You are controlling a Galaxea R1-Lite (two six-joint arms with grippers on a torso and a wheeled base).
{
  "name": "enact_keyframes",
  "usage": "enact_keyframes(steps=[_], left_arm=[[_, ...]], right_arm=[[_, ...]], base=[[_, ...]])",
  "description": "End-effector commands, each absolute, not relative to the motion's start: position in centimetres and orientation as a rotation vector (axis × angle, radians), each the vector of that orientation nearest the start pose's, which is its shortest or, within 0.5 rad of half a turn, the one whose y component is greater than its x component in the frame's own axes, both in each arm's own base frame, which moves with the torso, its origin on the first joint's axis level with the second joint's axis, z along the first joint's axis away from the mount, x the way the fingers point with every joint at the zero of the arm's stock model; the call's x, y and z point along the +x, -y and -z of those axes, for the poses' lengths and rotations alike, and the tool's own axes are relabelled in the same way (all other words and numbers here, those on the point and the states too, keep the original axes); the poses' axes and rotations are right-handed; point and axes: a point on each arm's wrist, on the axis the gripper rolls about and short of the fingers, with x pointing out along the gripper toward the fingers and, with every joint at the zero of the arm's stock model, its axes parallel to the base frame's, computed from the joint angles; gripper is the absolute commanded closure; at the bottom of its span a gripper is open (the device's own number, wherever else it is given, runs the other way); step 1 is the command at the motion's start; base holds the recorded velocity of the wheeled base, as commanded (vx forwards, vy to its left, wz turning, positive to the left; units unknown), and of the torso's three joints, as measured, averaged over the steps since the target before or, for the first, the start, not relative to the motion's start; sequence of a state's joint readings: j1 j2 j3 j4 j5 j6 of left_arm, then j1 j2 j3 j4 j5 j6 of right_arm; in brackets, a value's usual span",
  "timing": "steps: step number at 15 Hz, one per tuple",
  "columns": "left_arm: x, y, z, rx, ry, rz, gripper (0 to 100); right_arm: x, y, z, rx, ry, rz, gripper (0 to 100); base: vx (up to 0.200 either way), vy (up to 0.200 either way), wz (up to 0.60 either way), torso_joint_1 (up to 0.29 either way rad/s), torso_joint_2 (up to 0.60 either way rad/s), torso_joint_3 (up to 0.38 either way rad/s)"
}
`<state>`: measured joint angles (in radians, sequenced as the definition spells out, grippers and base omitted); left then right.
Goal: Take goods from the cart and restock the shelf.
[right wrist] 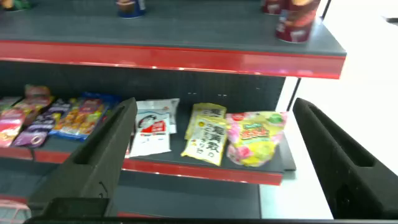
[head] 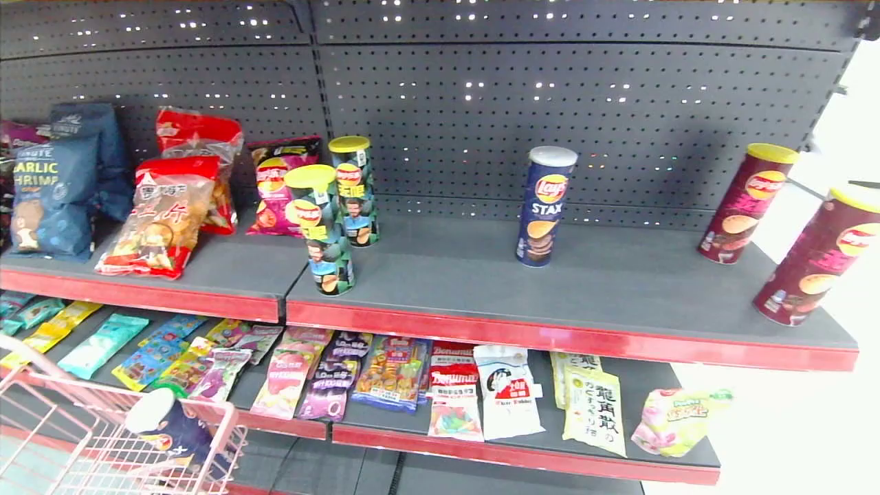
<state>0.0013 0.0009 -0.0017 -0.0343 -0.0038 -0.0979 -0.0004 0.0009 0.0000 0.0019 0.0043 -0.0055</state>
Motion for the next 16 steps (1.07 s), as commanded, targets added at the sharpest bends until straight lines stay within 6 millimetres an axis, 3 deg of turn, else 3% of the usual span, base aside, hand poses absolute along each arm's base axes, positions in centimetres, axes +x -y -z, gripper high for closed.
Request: enact_keyframes(steps=[1, 8, 13, 16], left_arm=[[-2.3, 0.01, -7.94, -0.098, 0.035, 0.003, 0], [-2.3, 0.01, -7.94, -0.098, 0.035, 0.003, 0], [-2.3, 0.01, -7.95, -0.1, 0.037, 0.003, 0], [-2.3, -0.02, -7.95, -0.121, 0.037, -0.008, 0]], right_arm=[[-2.27, -0.01, -7.52, -0.006, -0.005, -0.006, 0], [-2.27, -0.02, -7.54, -0.005, -0.003, -0.005, 0], [-2.27, 0.01, -7.54, 0.0, -0.003, 0.006, 0], [-2.27, 0.01, -7.54, 0.002, -0.003, 0.006, 0]], base=[[0.0, 0.0, 0.6, 0.012, 0.0, 0.002], [0.0, 0.0, 0.6, 0.002, 0.0, 0.002], [0.0, 0.0, 0.0, 0.0, 0.0, 0.0], [0.0, 0.0, 0.0, -0.124, 0.31, 0.167]])
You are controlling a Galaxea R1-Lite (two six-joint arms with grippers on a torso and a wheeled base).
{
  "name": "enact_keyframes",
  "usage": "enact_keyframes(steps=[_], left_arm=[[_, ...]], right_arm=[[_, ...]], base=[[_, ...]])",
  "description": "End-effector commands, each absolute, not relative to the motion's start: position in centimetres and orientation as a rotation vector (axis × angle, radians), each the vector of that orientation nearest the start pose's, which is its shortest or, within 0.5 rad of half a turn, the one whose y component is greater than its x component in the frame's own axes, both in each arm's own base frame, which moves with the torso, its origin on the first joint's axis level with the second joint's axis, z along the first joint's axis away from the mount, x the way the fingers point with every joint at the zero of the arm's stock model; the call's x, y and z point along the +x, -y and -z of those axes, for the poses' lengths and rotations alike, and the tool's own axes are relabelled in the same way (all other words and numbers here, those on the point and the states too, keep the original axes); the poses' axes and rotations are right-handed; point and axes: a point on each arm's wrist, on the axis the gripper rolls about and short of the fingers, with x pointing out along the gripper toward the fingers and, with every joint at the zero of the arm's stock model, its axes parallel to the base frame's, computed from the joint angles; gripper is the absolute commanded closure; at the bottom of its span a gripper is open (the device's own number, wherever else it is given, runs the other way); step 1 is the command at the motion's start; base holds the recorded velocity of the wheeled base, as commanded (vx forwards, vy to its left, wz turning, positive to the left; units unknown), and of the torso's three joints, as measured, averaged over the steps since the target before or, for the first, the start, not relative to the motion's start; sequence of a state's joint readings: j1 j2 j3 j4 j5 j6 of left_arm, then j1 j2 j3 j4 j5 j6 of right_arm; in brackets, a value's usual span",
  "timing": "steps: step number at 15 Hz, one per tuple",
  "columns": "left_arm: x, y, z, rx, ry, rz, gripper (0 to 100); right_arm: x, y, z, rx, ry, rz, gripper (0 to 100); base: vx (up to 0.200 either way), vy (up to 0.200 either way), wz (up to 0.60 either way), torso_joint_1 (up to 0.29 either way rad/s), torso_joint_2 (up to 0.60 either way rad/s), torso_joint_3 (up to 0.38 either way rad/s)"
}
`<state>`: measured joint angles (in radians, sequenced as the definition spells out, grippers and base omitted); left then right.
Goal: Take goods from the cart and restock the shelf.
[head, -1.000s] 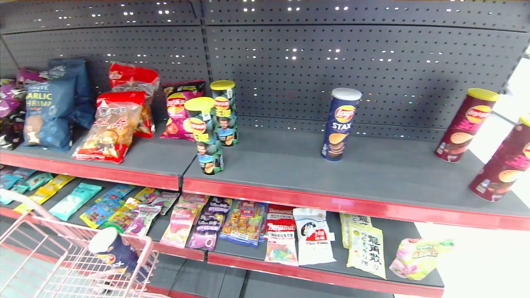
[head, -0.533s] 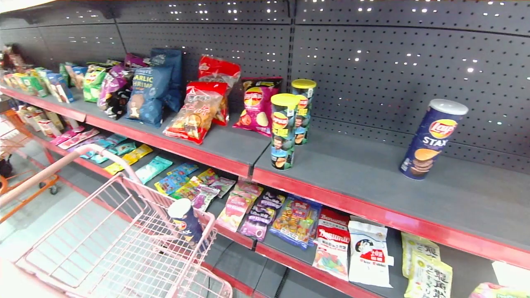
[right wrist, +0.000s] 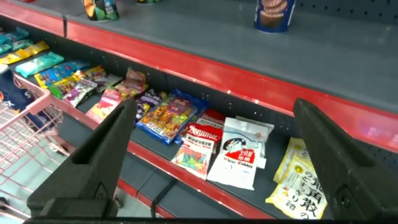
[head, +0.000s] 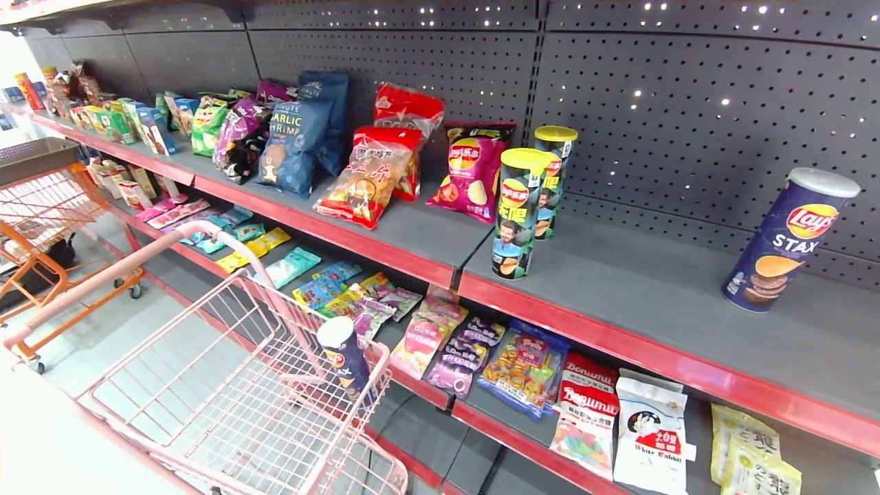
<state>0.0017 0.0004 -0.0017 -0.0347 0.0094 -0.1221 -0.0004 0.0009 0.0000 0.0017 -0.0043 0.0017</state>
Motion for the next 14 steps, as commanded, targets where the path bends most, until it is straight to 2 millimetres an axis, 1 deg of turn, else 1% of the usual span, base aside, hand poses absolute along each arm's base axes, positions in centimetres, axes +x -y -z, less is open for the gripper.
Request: enact_keyframes(steps=[1, 9, 14], left_arm=[[-2.3, -0.02, -7.95, -0.127, 0.038, -0.01, 0], [-2.32, -0.02, -7.99, -0.127, 0.036, -0.01, 0], [-2.32, -0.06, -7.99, -0.123, 0.037, -0.027, 0]], right_arm=[[-2.27, 0.01, -7.54, 0.002, -0.003, 0.006, 0], [-2.28, 0.02, -7.53, 0.015, -0.001, 0.012, 0], [-2.27, 0.02, -7.55, 0.026, -0.001, 0.014, 0]], base=[[0.0, 0.0, 0.0, -0.139, 0.34, 0.183], [0.0, 0.0, 0.0, -0.146, 0.36, 0.209], [0.0, 0.0, 0.0, -0.166, 0.44, 0.267]])
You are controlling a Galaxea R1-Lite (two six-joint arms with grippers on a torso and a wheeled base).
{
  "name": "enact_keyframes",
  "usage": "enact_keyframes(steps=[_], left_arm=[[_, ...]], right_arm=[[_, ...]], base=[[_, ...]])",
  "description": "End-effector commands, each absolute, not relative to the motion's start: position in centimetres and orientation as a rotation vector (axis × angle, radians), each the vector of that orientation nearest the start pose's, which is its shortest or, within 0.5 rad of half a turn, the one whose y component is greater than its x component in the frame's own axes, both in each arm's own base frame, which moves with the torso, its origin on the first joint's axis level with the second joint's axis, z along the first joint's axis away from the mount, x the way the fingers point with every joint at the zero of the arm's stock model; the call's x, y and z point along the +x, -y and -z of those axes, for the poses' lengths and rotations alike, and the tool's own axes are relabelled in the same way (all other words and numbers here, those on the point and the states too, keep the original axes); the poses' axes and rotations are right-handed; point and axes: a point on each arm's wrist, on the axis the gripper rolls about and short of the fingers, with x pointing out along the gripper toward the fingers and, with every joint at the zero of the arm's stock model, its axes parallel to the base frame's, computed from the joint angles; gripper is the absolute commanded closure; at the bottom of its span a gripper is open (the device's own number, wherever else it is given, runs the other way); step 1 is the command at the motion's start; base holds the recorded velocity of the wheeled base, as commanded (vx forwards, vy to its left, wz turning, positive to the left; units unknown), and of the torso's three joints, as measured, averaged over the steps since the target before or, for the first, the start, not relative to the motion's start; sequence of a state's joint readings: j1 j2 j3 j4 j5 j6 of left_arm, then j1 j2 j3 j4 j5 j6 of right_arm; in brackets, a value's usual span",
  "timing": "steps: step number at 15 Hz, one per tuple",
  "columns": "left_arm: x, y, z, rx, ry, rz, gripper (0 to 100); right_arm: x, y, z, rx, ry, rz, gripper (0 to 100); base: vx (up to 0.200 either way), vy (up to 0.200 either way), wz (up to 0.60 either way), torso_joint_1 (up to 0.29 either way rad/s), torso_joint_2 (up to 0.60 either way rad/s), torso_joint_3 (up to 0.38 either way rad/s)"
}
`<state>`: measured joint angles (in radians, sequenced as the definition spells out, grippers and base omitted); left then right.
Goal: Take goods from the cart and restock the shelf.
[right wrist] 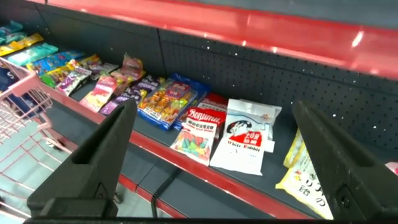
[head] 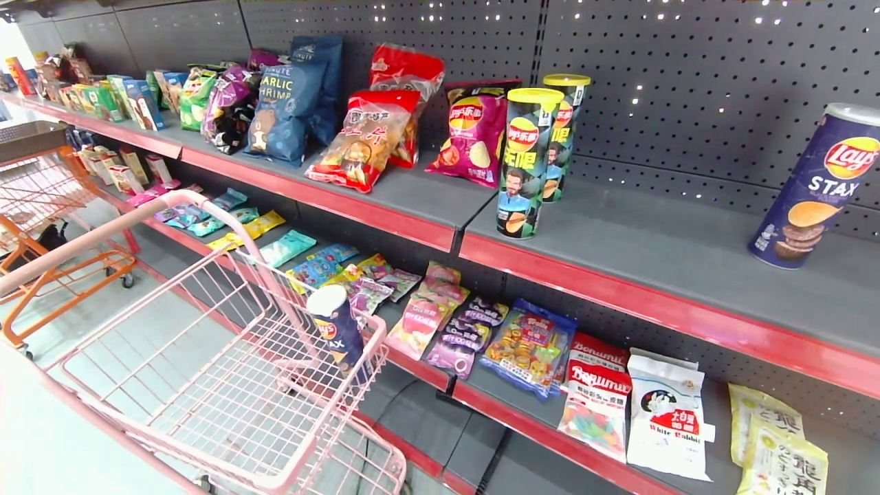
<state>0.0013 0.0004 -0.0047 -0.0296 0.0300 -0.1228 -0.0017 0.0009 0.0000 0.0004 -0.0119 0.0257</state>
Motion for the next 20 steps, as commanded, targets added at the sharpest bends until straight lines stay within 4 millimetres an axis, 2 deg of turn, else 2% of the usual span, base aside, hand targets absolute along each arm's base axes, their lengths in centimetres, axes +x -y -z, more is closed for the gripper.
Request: enact_keyframes(steps=[1, 2, 5, 7, 8, 9, 11, 13, 14, 15, 16, 19, 20], left_arm=[[-2.4, -0.1, -8.1, -0.122, 0.044, -0.036, 0], [-2.5, -0.1, -9.1, -0.122, 0.062, -0.03, 0], [-1.2, -0.1, -16.3, -0.167, 0.04, 0.003, 0], [2.2, 0.0, -21.0, -0.166, -0.028, 0.001, 0], [4.3, 0.1, -22.6, -0.171, -0.075, -0.002, 0], [6.8, 0.2, -23.0, -0.17, -0.14, 0.002, 0], [12.1, 0.5, -22.3, -0.175, -0.226, 0.065, 0], [20.0, -0.1, -20.2, -0.164, -0.251, 0.101, 0], [21.6, -0.2, -19.6, -0.144, -0.245, 0.118, 0], [24.8, 0.0, -17.5, -0.084, -0.251, 0.165, 0], [26.3, 0.6, -15.9, -0.065, -0.291, 0.227, 0], [30.0, 1.8, -12.8, -0.062, -0.362, 0.287, 0], [30.5, 2.1, -12.5, -0.06, -0.354, 0.296, 0]], right_arm=[[-2.3, 0.0, -7.6, 0.029, -0.001, 0.014, 0], [-2.3, 0.0, -7.5, 0.031, 0.0, 0.015, 0], [-2.3, 0.0, -7.6, 0.028, -0.001, 0.017, 0], [-2.3, 0.0, -7.5, 0.029, 0.0, 0.017, 0], [-2.3, 0.0, -7.6, 0.029, -0.001, 0.017, 0], [-2.3, 0.0, -7.5, 0.029, 0.0, 0.017, 0], [-2.3, 0.0, -7.6, 0.029, -0.001, 0.017, 0], [-2.3, 0.0, -7.5, 0.018, -0.001, 0.015, 0], [-2.3, 0.0, -7.5, 0.015, -0.003, 0.014, 0], [-2.3, 0.0, -7.5, -0.003, -0.003, 0.008, 0], [-2.3, 0.0, -7.5, -0.012, -0.003, 0.0, 0], [-2.3, 0.0, -7.5, -0.009, -0.003, 0.0, 0], [-2.3, 0.0, -7.5, -0.011, -0.003, -0.002, 0]], base=[[0.0, 0.0, 0.0, -0.193, 0.55, 0.339], [0.0, 0.0, 0.0, -0.207, 0.56, 0.339], [0.0, 0.0, 0.0, -0.196, 0.54, 0.346], [0.0, 0.0, 0.0, -0.178, 0.52, 0.356], [0.0, 0.0, 0.0, -0.154, 0.51, 0.354], [0.0, 0.0, 0.0, -0.11, 0.36, 0.256], [0.0, 0.0, 0.0, -0.046, 0.17, 0.12], [0.0, 0.0, 0.0, -0.013, 0.04, 0.021], [0.0, 0.0, 0.0, 0.0, 0.0, 0.0], [0.0, 0.0, 0.0, 0.0, 0.0, 0.0], [0.0, 0.0, 0.0, 0.0, 0.0, 0.0], [0.0, 0.0, 0.0, 0.0, 0.0, 0.0], [0.0, 0.0, 0.0, 0.0, 0.0, 0.0]])
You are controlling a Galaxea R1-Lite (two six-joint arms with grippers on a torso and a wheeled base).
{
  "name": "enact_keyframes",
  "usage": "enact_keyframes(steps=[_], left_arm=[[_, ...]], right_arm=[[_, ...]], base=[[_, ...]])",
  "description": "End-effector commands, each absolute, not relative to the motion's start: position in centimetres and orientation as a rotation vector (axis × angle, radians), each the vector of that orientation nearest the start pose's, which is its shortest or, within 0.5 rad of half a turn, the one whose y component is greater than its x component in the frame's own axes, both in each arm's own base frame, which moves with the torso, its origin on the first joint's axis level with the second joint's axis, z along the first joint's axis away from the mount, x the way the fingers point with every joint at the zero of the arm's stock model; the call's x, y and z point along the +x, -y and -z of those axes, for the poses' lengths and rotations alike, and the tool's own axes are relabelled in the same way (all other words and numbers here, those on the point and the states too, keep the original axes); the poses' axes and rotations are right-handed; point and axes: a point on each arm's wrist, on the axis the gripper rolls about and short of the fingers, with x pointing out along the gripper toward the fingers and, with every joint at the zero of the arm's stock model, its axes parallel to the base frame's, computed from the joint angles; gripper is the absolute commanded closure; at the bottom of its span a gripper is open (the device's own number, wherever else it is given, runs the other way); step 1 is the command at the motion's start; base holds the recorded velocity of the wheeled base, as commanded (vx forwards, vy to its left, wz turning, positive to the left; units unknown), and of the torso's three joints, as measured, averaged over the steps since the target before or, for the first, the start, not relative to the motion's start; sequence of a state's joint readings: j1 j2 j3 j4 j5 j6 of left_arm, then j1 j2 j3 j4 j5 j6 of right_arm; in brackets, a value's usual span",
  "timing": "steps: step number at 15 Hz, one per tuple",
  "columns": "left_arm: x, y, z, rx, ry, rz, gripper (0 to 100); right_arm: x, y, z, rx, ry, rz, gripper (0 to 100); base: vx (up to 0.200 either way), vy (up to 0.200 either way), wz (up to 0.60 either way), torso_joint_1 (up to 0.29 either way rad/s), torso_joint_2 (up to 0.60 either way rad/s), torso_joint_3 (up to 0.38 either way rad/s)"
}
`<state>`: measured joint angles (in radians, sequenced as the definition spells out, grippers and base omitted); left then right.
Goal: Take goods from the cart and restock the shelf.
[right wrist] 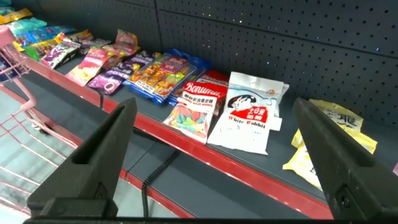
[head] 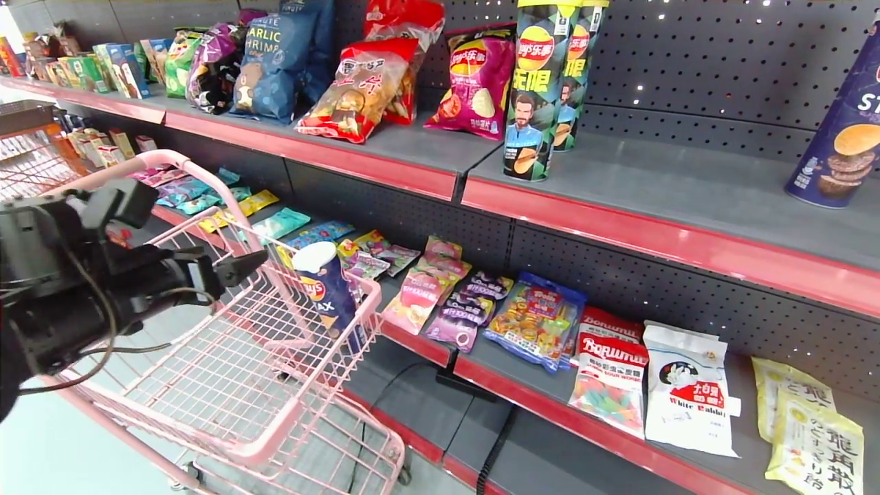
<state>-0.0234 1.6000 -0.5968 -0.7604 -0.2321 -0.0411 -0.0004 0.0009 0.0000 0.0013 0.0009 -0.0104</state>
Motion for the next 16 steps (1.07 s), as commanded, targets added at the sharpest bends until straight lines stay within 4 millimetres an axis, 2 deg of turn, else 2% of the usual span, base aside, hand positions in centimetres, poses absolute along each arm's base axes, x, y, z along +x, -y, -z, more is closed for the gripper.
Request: enact_keyframes(steps=[1, 3, 6, 12, 16], left_arm=[[31.8, 2.7, -11.6, -0.053, -0.327, 0.317, 0], [32.8, 4.8, -10.1, -0.043, -0.326, 0.376, 0], [33.5, 6.4, -9.1, -0.038, -0.348, 0.42, 0], [36.1, 6.8, -7.7, -0.037, -0.348, 0.42, 0], [36.5, 7.1, -6.9, -0.036, -0.349, 0.424, 0]], right_arm=[[-2.3, 0.0, -7.5, -0.011, -0.003, -0.002, 0], [-2.3, 0.0, -7.5, -0.012, -0.003, -0.002, 0], [-2.3, 0.0, -7.5, -0.011, -0.003, -0.002, 0], [-2.3, 0.0, -7.5, -0.011, -0.002, -0.002, 0], [-2.3, 0.0, -7.5, -0.011, -0.003, -0.002, 0]], base=[[0.0, 0.0, 0.0, 0.0, 0.0, 0.0], [0.0, 0.0, 0.0, 0.0, 0.0, 0.0], [0.0, 0.0, 0.0, 0.0, 0.0, 0.0], [0.0, 0.0, 0.0, 0.0, 0.0, 0.0], [0.0, 0.0, 0.0, 0.0, 0.0, 0.0]])
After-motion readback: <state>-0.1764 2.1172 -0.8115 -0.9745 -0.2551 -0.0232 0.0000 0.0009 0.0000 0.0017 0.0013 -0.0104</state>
